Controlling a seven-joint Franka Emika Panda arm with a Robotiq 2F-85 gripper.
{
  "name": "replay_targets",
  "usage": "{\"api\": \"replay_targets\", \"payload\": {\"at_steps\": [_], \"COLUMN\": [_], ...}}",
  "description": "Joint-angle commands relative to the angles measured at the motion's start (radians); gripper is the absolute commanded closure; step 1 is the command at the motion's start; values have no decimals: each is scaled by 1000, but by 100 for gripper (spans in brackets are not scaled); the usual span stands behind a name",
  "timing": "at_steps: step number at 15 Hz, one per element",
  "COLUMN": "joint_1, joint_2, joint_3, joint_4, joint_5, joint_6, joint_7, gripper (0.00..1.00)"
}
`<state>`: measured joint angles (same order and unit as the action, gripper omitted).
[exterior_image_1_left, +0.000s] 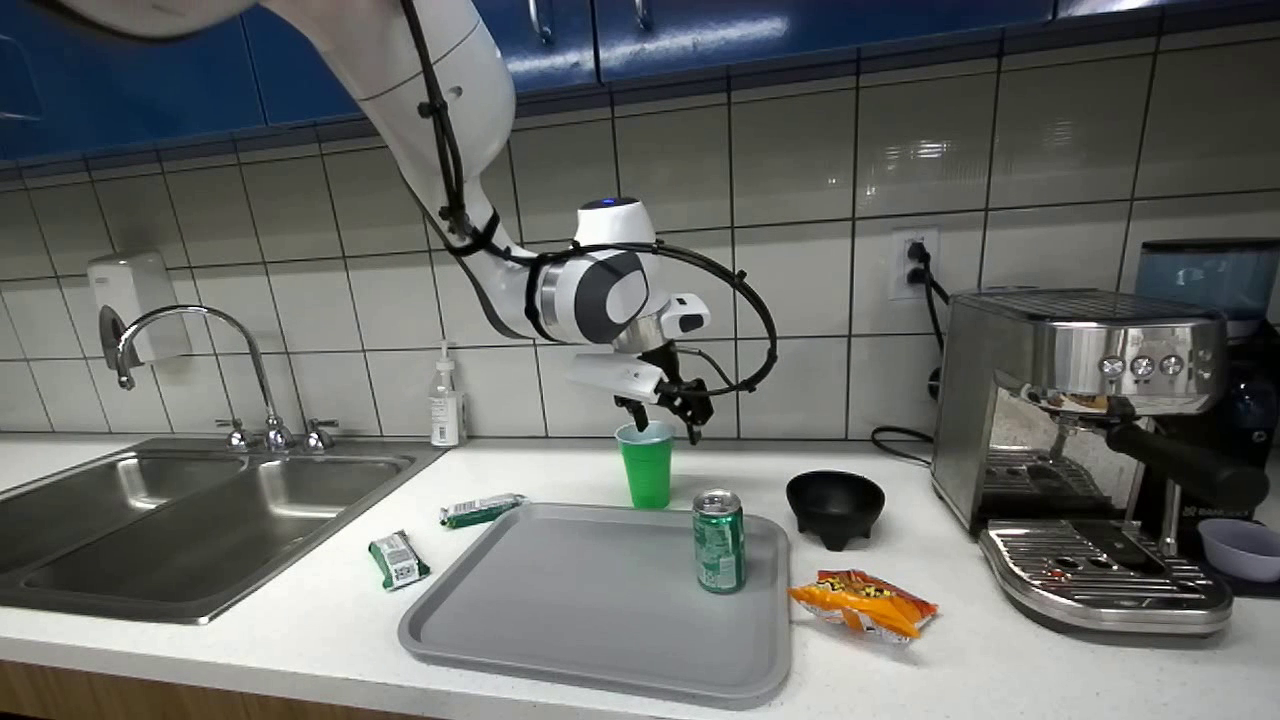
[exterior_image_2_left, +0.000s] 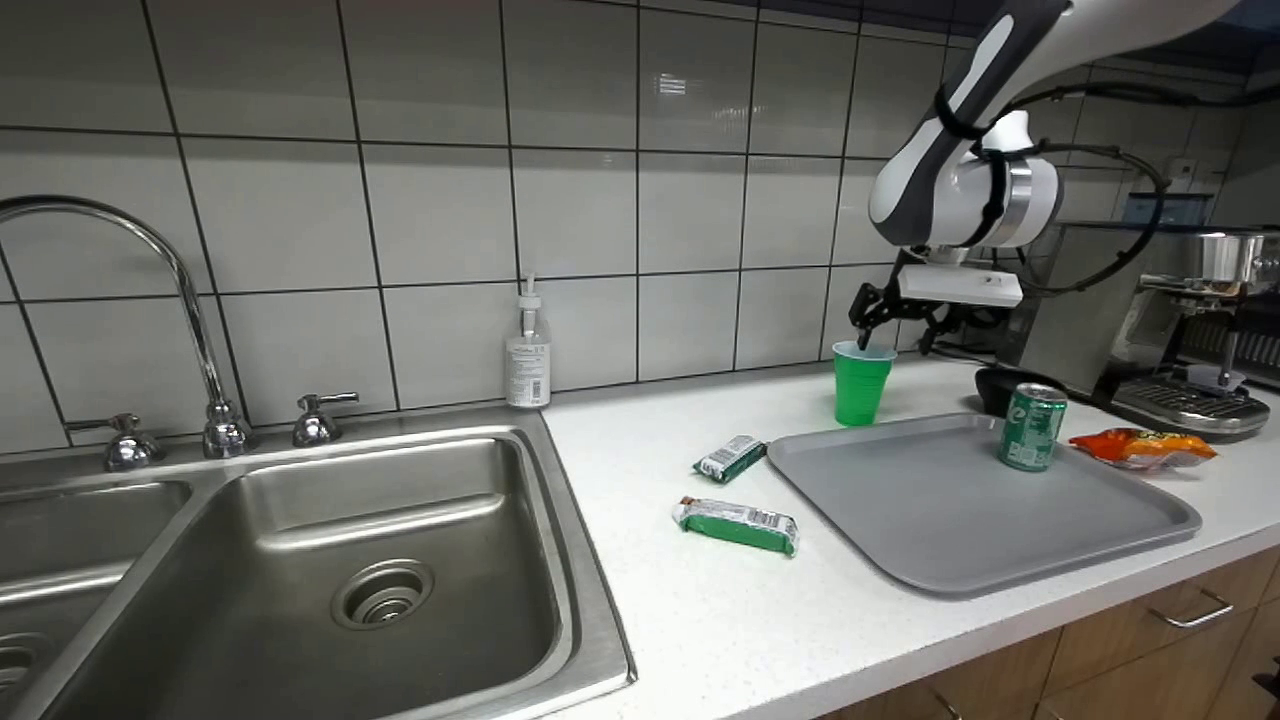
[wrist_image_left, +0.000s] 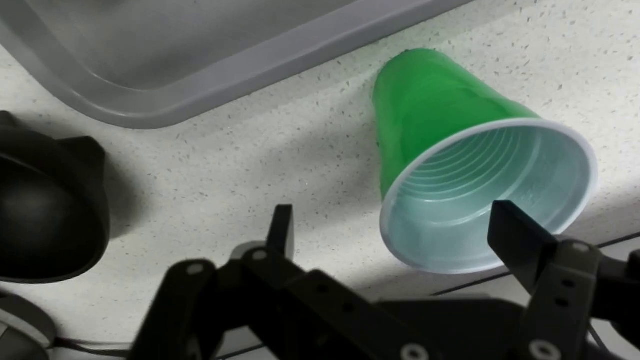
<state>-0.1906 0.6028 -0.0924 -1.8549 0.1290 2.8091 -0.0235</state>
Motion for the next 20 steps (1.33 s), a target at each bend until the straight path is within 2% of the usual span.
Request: {"api": "replay_targets", "payload": {"at_steps": [1,8,16,17,18,20], "joint_1": [2,6,4,4,3,3], "joint_2": [38,74,86,86,85,85], "joint_3": [-3,-11,-9,-9,-8,-8], "joint_4": [73,122,145,145,146,147], "joint_5": [-13,-20,-20,-20,-21,-22], "joint_6": [-67,-143,-162,-162,-162,-162], "joint_7": [26,32,26,25,23,21], "gripper": [0,0,0,7,26,42]}}
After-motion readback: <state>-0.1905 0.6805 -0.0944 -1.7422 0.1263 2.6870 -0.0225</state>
